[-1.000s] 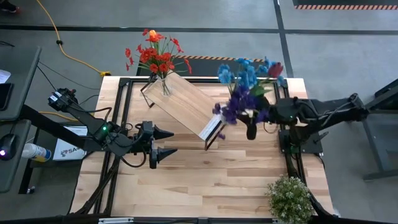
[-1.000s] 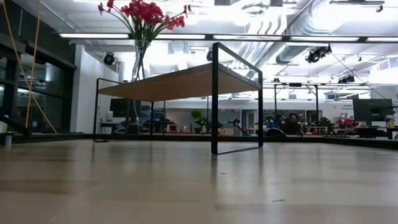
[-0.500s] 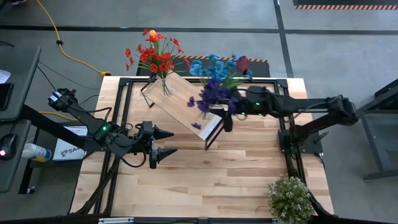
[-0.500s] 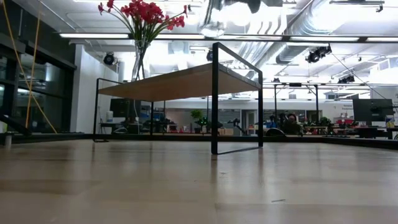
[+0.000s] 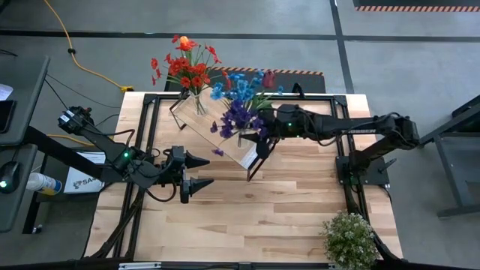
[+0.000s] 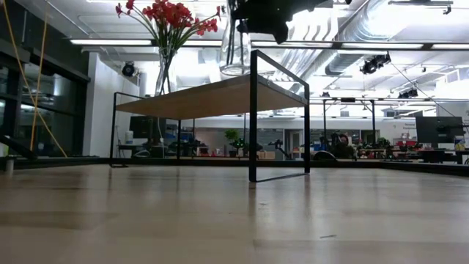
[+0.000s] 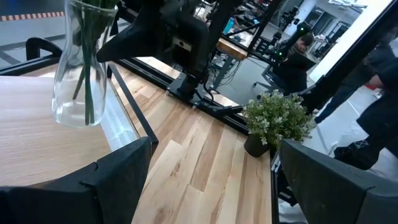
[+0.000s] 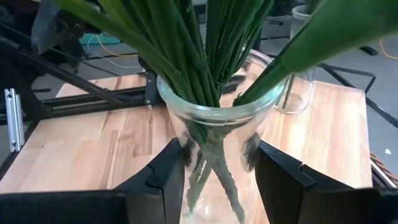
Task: Pick and place flowers into a vace then onto a shelf
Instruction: Put the transparent flower vase on the shelf
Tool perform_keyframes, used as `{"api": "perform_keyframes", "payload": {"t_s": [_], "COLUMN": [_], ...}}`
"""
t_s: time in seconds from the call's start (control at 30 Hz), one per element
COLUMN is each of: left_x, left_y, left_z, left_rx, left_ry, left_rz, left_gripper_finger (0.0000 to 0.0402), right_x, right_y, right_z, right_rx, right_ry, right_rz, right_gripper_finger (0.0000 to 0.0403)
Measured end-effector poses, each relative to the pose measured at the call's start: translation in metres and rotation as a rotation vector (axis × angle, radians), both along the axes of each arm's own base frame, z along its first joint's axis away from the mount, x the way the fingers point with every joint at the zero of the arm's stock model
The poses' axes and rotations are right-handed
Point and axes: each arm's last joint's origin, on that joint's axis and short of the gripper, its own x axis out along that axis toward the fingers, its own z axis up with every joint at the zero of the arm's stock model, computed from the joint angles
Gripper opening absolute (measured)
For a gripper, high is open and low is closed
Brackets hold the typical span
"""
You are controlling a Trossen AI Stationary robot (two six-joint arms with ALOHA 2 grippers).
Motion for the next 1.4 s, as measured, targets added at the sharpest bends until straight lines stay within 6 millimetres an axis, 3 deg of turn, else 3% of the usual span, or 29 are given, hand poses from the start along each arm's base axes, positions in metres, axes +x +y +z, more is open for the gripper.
{"api": "perform_keyframes", "payload": {"t_s": [0.7,1.4], "left_x": [0.000,0.000], "left_y": [0.000,0.000], "left_z": [0.000,0.000], "left_rx": [0.019,0.025], "left_ry": [0.004,0.006], "left_rz": [-0.005,-0.009], "left_gripper_finger": [0.0386,0.0386], "right_x": [-0.002,0.008], "right_y": [-0.001,-0.002], "right_z": [-0.006,-0.021], "right_rx": [-0.012,-0.017], "right_ry": [0.069,0.115], "right_rz": [-0.037,-0.043], "right_gripper_finger": [0.0152,0.0152]}}
